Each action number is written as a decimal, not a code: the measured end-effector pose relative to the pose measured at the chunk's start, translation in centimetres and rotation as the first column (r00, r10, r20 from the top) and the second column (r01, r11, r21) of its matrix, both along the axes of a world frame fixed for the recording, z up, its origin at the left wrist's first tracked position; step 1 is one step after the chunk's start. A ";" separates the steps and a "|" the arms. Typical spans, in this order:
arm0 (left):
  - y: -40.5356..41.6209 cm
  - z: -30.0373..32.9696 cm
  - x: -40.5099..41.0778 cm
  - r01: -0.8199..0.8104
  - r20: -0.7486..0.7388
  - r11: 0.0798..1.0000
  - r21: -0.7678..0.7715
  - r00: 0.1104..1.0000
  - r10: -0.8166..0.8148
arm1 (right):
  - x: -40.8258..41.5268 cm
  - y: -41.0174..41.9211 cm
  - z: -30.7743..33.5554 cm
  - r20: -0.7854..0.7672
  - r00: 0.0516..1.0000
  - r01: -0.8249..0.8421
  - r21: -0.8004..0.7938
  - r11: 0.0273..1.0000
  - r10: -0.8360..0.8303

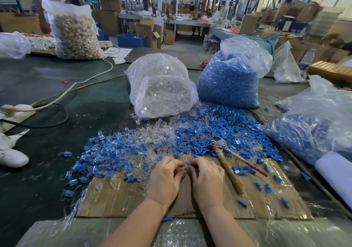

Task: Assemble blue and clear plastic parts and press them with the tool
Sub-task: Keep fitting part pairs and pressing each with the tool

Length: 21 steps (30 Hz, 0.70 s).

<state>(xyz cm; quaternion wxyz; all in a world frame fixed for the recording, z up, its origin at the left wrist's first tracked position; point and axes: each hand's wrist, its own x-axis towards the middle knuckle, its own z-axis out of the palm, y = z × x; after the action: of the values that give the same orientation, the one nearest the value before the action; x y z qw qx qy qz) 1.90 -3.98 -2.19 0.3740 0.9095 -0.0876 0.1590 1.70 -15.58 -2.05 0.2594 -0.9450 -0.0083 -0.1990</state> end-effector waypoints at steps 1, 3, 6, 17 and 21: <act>0.0 0.0 0.0 0.004 -0.009 1.000 -0.003 1.000 -0.004 | 0.0 0.0 0.0 0.009 1.000 0.002 0.006 1.000 -0.002; 0.0 0.0 -0.1 0.000 -0.018 1.000 -0.010 1.000 0.000 | -0.1 0.0 0.0 0.013 1.000 0.005 0.014 1.000 -0.005; 0.1 0.0 -0.1 -0.032 -0.025 0.997 -0.064 0.999 0.031 | -0.2 -0.1 -0.1 0.035 0.999 0.000 0.028 1.000 -0.001; 0.3 0.1 0.1 -0.074 -0.038 0.990 -0.116 0.997 0.070 | -0.2 -0.1 0.0 0.046 0.999 -0.017 0.066 0.998 0.014; 0.4 0.0 0.1 -0.034 -0.044 0.995 -0.096 0.999 0.030 | -0.2 -0.1 0.0 0.052 0.999 -0.005 0.068 0.998 0.001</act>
<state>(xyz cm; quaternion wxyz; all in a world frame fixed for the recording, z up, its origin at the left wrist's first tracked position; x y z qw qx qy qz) 1.96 -3.53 -2.16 0.4170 0.8947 -0.0573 0.1496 1.51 -15.68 -2.04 0.2914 -0.9301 -0.0097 -0.2233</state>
